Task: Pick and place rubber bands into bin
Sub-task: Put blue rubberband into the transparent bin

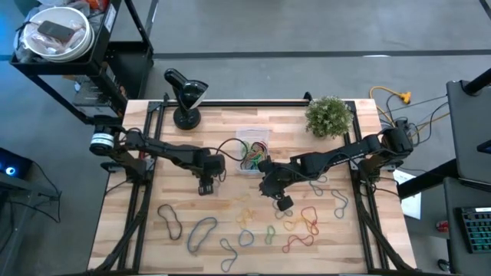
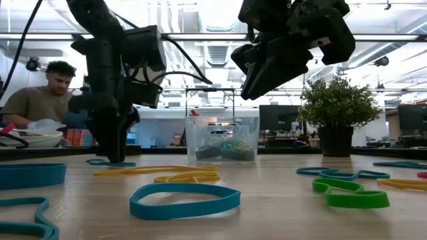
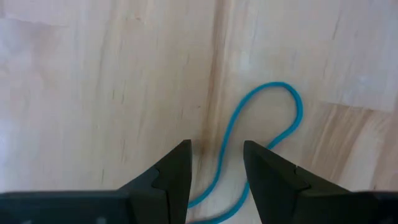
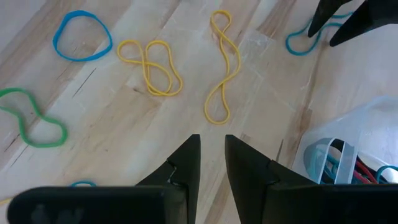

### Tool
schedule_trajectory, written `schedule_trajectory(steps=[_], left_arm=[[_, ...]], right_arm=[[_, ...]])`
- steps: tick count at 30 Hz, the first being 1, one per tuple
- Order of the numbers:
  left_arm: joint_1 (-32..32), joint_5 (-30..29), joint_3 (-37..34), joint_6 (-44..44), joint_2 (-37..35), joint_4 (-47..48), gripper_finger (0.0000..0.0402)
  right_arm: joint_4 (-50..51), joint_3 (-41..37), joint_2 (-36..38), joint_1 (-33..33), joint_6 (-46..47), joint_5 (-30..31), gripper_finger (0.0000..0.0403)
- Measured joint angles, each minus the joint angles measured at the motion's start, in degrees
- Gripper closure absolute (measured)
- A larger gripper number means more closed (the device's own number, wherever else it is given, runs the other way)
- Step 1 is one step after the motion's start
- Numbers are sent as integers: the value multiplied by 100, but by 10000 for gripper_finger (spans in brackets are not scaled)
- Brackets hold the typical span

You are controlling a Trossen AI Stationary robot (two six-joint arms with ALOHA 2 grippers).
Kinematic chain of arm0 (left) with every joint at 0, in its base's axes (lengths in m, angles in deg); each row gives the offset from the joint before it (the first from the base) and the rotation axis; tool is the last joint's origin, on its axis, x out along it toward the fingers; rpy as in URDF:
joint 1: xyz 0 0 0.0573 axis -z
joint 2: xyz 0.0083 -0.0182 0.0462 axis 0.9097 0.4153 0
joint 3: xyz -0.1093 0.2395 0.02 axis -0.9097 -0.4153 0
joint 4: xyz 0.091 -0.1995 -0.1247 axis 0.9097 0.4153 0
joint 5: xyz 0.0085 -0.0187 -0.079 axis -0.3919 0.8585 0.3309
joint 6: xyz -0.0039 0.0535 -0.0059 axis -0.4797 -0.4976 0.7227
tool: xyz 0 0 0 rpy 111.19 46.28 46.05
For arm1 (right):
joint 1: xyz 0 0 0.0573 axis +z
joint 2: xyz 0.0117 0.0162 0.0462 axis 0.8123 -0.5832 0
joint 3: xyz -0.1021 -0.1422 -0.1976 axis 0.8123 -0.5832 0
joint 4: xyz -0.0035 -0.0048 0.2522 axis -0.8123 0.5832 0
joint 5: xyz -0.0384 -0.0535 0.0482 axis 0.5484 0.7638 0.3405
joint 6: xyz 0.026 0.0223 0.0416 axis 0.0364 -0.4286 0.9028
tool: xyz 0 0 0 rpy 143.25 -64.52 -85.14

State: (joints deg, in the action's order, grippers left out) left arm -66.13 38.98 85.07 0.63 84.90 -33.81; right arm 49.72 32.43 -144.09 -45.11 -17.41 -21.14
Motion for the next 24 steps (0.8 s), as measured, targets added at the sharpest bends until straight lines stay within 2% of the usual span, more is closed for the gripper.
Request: schedule_trajectory(steps=[4,12,16,24], left_arm=[[-33,79,-61,11,136,2,272],[-50,286,-18,148,859,85,279],[-50,324,141,210,1011,292,312],[-48,490,230,211,762,438,396]], right_arm=[[-25,0,0,0,3,0,335],[-69,2,0,0,120,13,335],[-86,2,-2,0,153,13,335],[-128,2,-2,2,293,11,335]])
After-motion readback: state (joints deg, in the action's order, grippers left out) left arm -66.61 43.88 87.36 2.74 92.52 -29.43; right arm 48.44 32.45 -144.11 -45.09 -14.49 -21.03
